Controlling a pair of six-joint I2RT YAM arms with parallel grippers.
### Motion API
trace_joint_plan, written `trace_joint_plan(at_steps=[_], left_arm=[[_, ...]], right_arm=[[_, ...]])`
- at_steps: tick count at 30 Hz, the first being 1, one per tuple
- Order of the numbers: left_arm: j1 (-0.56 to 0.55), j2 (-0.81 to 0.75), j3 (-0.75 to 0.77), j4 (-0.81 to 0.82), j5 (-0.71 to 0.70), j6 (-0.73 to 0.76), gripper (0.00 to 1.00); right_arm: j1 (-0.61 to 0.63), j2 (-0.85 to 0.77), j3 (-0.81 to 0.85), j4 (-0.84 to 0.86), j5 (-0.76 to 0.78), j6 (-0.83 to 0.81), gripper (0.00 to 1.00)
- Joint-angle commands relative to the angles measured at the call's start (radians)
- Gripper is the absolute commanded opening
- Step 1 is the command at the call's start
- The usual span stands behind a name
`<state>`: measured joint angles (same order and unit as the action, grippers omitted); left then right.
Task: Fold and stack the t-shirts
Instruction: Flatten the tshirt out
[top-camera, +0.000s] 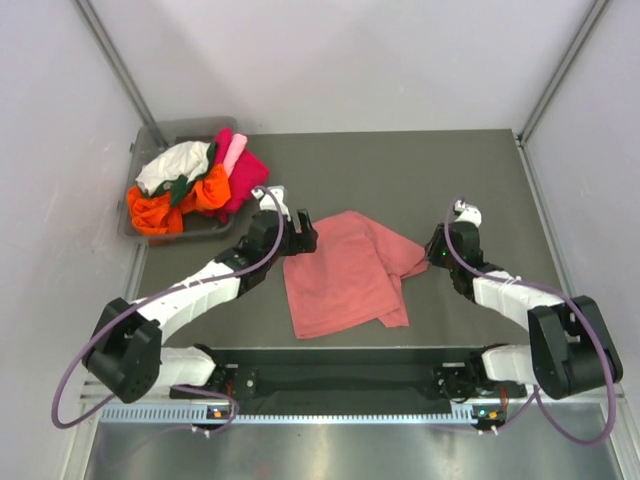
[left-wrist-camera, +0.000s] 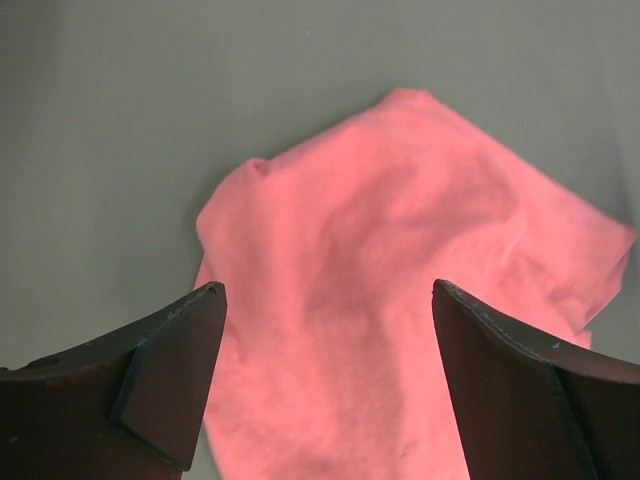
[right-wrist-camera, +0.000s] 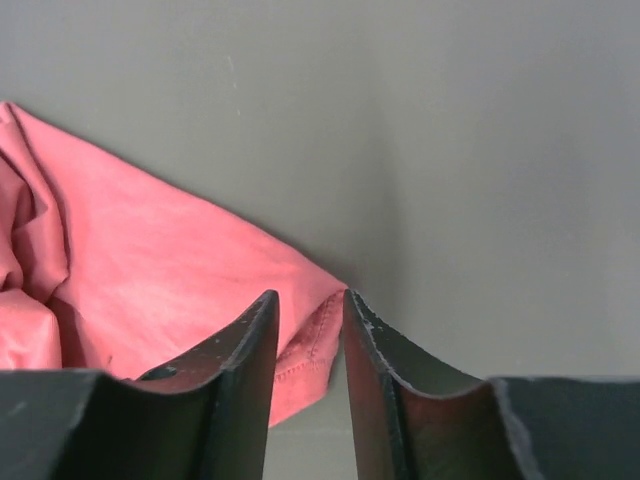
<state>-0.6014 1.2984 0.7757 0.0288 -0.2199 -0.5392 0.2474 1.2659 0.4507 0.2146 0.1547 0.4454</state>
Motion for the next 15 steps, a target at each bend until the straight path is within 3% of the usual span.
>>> trace_joint_plan(at_steps=[1, 5, 15], left_arm=[[-0.003, -0.076, -0.064, 0.161, 0.04, 0.094, 0.88], [-0.014, -0.116, -0.121, 0.214, 0.093, 0.094, 0.87], [-0.038, -0.162, -0.135, 0.209, 0.021, 0.104, 0.86]], right_arm=[[-0.008, 0.004, 0.048, -0.02, -0.018, 0.001, 0.32], [-0.008, -0.034, 0.034, -0.061, -0.009, 0.003, 0.31], [0.001, 0.012, 0.057, -0.126, -0.006, 0.045, 0.29]])
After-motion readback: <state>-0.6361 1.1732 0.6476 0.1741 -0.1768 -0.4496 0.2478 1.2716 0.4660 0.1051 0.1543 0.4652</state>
